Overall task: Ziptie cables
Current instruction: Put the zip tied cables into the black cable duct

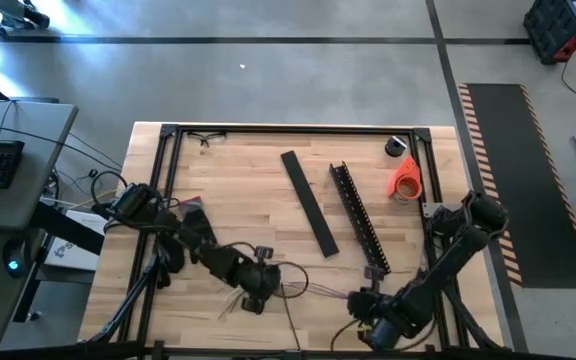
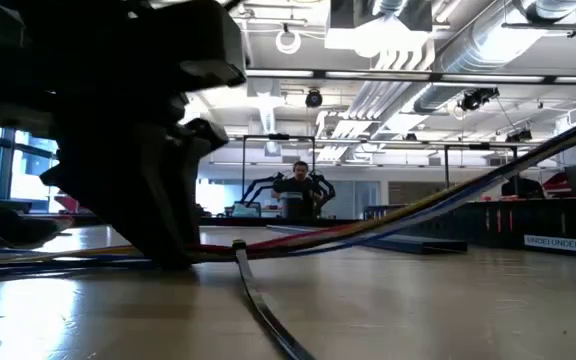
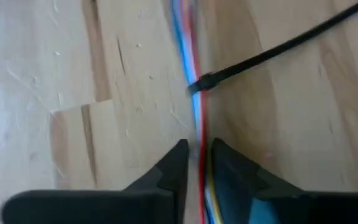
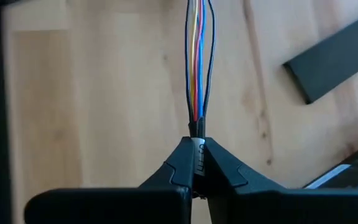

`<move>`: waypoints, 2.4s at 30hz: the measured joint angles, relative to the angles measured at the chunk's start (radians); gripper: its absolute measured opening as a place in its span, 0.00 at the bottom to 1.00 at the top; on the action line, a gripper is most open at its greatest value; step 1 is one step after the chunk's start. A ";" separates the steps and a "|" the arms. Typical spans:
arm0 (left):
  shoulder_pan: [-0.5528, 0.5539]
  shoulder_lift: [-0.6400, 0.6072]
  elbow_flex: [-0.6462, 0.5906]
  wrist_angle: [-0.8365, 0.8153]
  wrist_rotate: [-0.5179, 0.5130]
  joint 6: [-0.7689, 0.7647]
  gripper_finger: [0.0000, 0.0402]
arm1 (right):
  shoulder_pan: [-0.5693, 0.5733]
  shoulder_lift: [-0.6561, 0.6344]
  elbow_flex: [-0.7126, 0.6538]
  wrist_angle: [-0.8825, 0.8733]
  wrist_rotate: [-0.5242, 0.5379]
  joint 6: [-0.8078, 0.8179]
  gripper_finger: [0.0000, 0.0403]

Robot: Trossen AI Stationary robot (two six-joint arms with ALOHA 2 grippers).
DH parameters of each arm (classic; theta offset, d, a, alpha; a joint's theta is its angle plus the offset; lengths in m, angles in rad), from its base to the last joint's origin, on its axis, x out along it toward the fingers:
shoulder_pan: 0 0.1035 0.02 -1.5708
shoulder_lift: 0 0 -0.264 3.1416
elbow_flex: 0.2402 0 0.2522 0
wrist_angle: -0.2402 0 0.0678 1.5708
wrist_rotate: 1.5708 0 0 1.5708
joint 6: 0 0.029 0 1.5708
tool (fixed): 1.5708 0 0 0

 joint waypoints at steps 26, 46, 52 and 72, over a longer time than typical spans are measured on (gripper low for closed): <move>-0.040 0.007 -0.064 0.194 0.025 -0.132 0.34 | 0.219 0.001 0.335 -0.246 0.476 0.050 0.00; 0.080 -0.026 0.059 -0.028 -0.143 0.290 0.00 | 0.311 0.007 0.432 -0.391 0.261 0.323 0.00; 0.375 -0.038 0.120 0.019 -0.135 0.720 0.00 | 0.261 0.064 0.431 -0.496 0.098 0.488 0.00; 0.876 0.290 0.590 0.224 0.249 1.231 0.00 | 0.041 -0.082 -0.063 -0.406 -0.146 0.704 0.00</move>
